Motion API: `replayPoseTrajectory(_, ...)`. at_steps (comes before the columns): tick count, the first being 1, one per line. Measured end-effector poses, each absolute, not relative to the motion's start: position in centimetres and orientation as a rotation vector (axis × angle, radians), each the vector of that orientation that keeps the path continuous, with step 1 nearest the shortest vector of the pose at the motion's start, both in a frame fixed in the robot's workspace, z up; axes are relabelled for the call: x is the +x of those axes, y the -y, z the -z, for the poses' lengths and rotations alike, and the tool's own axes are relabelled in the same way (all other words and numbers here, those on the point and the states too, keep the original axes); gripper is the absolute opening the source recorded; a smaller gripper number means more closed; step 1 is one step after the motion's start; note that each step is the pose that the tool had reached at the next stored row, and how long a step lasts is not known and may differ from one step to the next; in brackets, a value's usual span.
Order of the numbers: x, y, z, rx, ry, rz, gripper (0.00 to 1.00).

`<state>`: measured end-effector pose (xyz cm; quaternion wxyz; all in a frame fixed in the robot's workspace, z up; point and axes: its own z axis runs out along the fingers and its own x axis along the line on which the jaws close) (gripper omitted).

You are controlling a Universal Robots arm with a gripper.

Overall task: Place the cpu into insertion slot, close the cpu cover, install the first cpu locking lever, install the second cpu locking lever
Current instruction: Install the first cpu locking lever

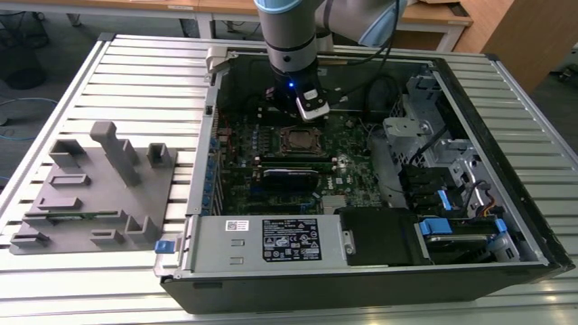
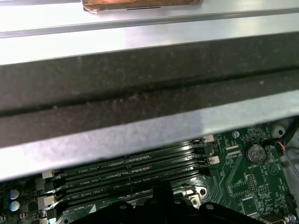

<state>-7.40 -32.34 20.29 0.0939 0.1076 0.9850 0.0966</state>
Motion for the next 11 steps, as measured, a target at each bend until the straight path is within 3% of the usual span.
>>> replayPoseTrajectory(11,-7.41,32.10,-20.26,0.321,-2.922,-0.287,0.11)
